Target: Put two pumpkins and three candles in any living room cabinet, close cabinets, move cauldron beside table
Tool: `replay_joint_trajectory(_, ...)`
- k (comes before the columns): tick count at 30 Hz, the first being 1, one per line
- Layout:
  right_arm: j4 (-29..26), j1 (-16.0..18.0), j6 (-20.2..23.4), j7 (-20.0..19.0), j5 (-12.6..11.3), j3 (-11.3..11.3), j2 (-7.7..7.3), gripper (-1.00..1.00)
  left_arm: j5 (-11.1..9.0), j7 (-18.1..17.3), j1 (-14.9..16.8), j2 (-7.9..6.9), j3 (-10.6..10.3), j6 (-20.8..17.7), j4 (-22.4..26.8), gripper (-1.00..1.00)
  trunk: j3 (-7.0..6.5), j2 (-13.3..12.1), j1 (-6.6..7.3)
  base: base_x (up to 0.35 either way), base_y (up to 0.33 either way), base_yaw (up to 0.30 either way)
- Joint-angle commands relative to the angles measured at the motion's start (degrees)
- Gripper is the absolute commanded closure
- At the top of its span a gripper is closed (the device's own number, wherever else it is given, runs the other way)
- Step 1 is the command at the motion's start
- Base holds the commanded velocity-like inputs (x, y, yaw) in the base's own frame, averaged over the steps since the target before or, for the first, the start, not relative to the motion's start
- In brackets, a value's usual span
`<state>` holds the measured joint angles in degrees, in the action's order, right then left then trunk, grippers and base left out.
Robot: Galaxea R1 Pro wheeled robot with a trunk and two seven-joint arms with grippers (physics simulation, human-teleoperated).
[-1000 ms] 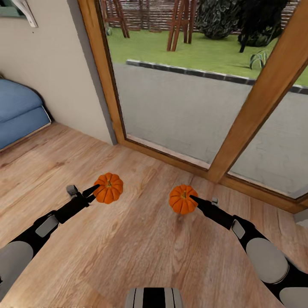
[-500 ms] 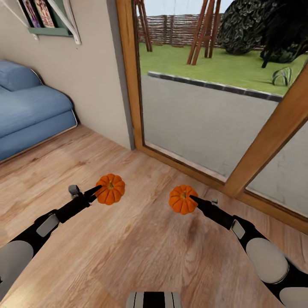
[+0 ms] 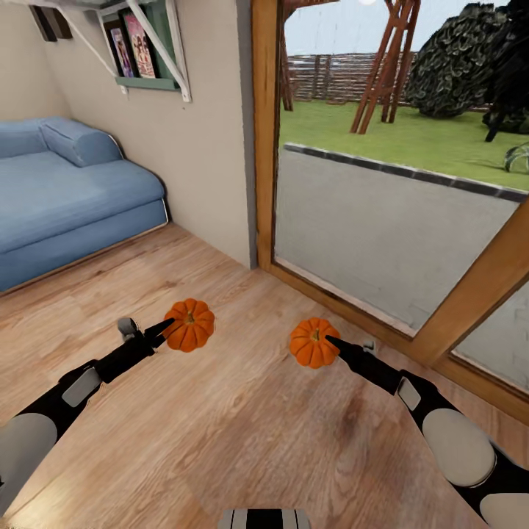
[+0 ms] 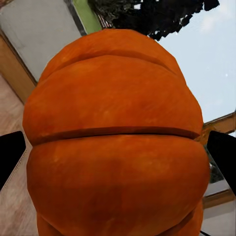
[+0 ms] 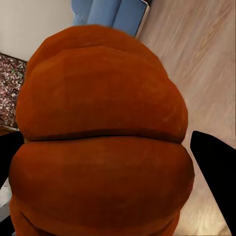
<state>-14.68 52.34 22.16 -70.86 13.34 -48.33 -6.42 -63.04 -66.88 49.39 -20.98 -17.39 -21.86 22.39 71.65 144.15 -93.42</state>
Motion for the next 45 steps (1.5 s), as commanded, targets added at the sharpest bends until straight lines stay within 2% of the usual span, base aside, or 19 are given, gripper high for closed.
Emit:
replay_joint_trajectory(1,0.0,0.0,0.0,0.0,-0.1,-0.2,0.00,1.00,-0.1,0.0,0.0,0.02,0.2,0.0,0.0,1.00,-0.26,0.0,0.02,0.000,0.000,0.239)
replay_joint_trajectory(45,0.0,0.0,0.0,0.0,0.1,-0.2,0.00,1.00,-0.1,-0.1,0.0,-0.38,0.2,0.0,0.0,1.00,-11.42,-0.6,1.16,0.000,0.000,0.222)
